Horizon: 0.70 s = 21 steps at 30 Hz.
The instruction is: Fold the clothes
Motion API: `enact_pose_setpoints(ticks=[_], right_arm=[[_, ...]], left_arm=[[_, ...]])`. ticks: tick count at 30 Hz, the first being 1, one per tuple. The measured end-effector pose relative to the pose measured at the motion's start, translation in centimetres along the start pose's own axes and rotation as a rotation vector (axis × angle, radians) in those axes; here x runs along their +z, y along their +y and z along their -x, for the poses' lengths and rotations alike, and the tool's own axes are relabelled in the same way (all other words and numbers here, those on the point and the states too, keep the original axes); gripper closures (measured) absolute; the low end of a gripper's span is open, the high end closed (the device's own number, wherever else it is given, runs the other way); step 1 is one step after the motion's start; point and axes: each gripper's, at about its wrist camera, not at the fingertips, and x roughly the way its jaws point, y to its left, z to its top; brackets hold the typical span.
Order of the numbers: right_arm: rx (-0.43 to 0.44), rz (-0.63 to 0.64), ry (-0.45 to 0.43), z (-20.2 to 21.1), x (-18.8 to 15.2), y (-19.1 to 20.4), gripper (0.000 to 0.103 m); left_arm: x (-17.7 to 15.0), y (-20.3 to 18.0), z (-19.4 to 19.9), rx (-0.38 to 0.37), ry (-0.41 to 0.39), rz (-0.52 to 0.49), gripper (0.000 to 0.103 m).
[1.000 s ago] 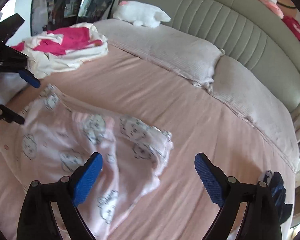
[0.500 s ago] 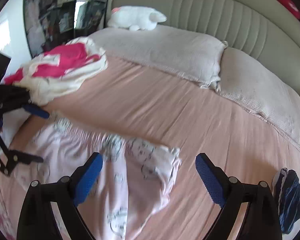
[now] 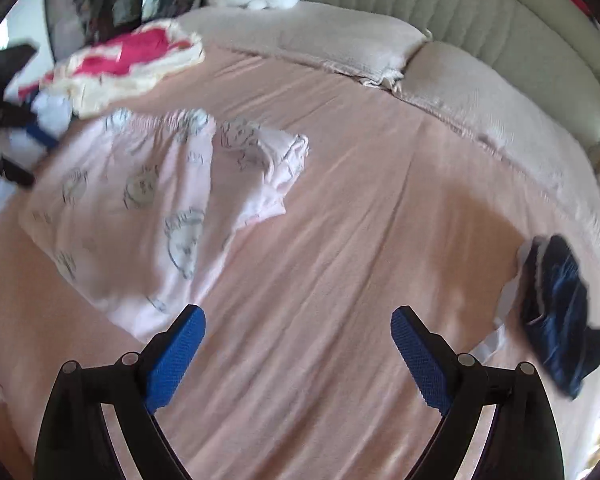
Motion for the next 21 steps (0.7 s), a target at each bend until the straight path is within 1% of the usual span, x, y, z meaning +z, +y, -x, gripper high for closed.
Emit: enact_pose_setpoints(ticks=[1, 3, 5, 6, 7, 9, 10, 12, 13, 14, 15, 16, 17, 18, 19, 20, 21], right_arm=[[0.067, -0.082, -0.002, -0.1, 0.4, -0.4, 0.009], [0.157, -0.163, 0.027, -1.4, 1.2, 0.0, 0.009], [0.199, -0.184, 0.056, -2.7, 1.6, 1.0, 0.015], [0.215, -0.195, 0.073, -3.4, 1.7, 1.4, 0.035], [0.225, -0.204, 0.082, -4.0, 1.8, 1.7, 0.040], [0.207, -0.215, 0.054, -4.0, 1.9, 2.0, 0.040], [0.216, -0.236, 0.057, -4.1, 2.1, 1.8, 0.040], [0.231, -0.271, 0.054, -4.3, 2.6, 1.3, 0.041], [0.225, -0.271, 0.053, -4.3, 2.8, 1.1, 0.041], [0.216, -0.271, 0.051, -4.3, 3.0, 0.9, 0.042], [0.191, -0.266, 0.052, -4.1, 3.1, 0.8, 0.043], [0.159, -0.269, 0.048, -3.7, 3.1, 0.6, 0.043], [0.129, -0.273, 0.043, -3.3, 3.1, 0.4, 0.043], [0.122, -0.283, 0.029, -2.8, 2.8, 0.2, 0.042], [0.147, -0.285, 0.032, -2.8, 2.6, -0.1, 0.042], [0.171, -0.287, 0.037, -2.8, 2.3, -0.4, 0.036], [0.188, -0.290, 0.052, -3.3, 2.2, -0.4, 0.029]], left_arm=[[0.1, 0.2, -0.4, 0.012, 0.013, 0.050, 0.021], [0.0, -0.2, -0.9, 0.029, 0.002, 0.058, 0.021], [0.5, 0.0, -1.6, 0.022, -0.012, 0.096, 0.021], [0.8, 0.2, -1.9, 0.006, -0.022, 0.121, 0.021], [0.9, 0.2, -2.0, -0.006, -0.036, 0.142, 0.021], [1.5, 0.5, -2.6, -0.006, -0.059, 0.180, 0.021], [1.9, 0.7, -3.0, -0.010, -0.065, 0.197, 0.021], [2.5, 1.0, -3.5, -0.022, -0.098, 0.194, 0.021], [3.2, 1.2, -3.8, -0.017, -0.105, 0.183, 0.025], [3.3, 1.4, -3.7, -0.007, -0.113, 0.186, 0.034], [3.5, 1.8, -3.4, 0.003, -0.123, 0.198, 0.066], [3.6, 2.3, -3.1, -0.021, -0.131, 0.215, 0.079], [3.7, 3.0, -3.1, -0.072, -0.129, 0.238, 0.079], [4.2, 4.0, -3.5, -0.106, -0.121, 0.259, 0.079], [4.4, 4.5, -3.9, -0.120, -0.115, 0.268, 0.078], [4.3, 4.5, -4.0, -0.110, -0.113, 0.262, 0.078], [4.2, 4.5, -4.2, -0.100, -0.110, 0.257, 0.074]])
